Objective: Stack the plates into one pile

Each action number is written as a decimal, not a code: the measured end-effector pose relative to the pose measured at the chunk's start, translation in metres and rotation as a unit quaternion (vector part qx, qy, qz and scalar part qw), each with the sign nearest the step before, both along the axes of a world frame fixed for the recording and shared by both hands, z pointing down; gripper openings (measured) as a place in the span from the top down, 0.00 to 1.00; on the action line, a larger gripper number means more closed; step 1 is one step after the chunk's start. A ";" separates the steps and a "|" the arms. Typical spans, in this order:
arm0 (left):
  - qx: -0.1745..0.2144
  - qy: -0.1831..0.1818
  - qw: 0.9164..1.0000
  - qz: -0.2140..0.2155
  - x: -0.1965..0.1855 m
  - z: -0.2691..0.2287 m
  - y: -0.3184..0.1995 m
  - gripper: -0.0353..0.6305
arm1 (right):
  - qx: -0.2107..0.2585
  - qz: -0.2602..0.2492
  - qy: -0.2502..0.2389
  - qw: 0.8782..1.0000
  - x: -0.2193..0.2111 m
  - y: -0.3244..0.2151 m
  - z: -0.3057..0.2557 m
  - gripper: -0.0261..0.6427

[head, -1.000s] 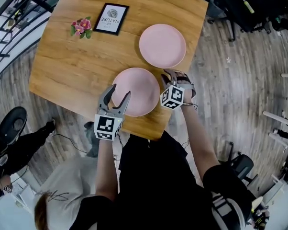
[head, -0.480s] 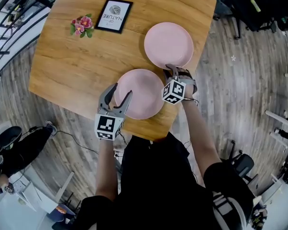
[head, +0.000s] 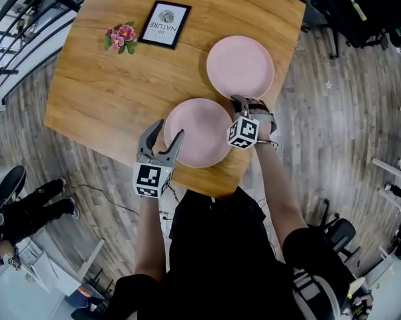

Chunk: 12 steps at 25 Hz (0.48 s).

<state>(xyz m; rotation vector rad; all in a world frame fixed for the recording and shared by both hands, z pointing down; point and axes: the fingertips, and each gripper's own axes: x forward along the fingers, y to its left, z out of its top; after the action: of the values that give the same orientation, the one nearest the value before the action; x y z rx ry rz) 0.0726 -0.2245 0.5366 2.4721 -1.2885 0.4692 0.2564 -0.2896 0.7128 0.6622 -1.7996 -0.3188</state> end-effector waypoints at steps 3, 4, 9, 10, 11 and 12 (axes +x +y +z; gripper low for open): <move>0.005 -0.004 1.000 -0.005 -0.002 -0.007 0.004 0.57 | 0.004 -0.002 -0.004 1.000 0.001 0.003 -0.008 0.93; 0.006 -0.005 1.000 -0.005 -0.002 -0.008 0.007 0.57 | 0.004 -0.003 -0.007 1.000 0.002 0.006 -0.010 0.93; 0.012 -0.009 1.000 -0.004 0.005 -0.014 0.022 0.57 | 0.013 -0.003 -0.011 1.000 0.009 0.016 -0.021 0.93; 0.013 -0.009 1.000 -0.004 0.006 -0.015 0.026 0.57 | 0.016 -0.004 -0.010 1.000 0.011 0.018 -0.023 0.93; 0.014 -0.010 1.000 -0.003 0.007 -0.016 0.029 0.57 | 0.019 -0.004 -0.008 1.000 0.012 0.020 -0.025 0.93; 0.013 -0.012 1.000 -0.003 0.008 -0.016 0.033 0.57 | 0.022 -0.004 -0.008 1.000 0.012 0.022 -0.027 0.93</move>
<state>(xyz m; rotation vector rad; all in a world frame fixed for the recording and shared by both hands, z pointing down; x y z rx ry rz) 0.0804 -0.1919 0.5205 2.4912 -1.3188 0.4835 0.2687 -0.2675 0.6855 0.6888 -1.8154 -0.3602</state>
